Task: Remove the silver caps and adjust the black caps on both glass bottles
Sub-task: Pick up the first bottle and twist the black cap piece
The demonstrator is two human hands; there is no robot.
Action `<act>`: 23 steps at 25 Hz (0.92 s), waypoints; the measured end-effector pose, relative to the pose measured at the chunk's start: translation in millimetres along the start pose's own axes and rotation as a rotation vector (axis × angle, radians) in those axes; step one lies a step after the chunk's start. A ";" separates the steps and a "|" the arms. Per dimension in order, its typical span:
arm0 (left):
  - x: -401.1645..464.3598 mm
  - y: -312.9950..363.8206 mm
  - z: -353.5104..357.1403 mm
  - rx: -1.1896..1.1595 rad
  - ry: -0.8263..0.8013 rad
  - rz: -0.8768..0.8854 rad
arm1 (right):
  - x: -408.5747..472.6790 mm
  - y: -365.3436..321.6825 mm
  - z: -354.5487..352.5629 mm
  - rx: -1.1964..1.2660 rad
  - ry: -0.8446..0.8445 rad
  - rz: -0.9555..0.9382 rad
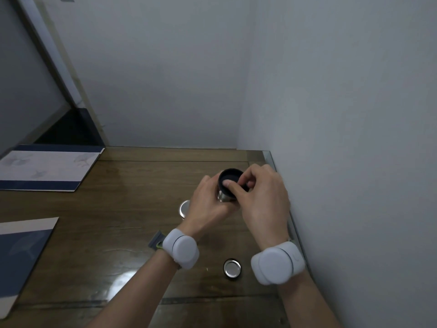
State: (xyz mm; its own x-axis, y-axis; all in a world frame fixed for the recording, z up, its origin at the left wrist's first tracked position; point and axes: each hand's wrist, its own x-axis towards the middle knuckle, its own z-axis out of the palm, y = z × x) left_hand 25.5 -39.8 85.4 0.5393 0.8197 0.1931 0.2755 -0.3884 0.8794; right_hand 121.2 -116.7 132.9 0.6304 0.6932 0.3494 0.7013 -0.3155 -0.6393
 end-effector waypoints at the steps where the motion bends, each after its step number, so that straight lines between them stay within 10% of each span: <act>1: -0.2 0.1 0.2 0.004 0.004 0.010 | -0.6 -0.5 0.9 0.004 -0.001 0.003; 23: -2.4 14.7 -22.6 0.034 -0.083 0.144 | 19.5 1.2 -51.4 0.129 -0.365 -0.210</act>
State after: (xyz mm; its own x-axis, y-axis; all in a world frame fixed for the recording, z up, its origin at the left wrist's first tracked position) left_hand 10.3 -37.9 107.7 0.6384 0.7176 0.2784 0.2162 -0.5143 0.8299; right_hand 151.4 -136.9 174.1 0.3036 0.9244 0.2307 0.7395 -0.0760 -0.6689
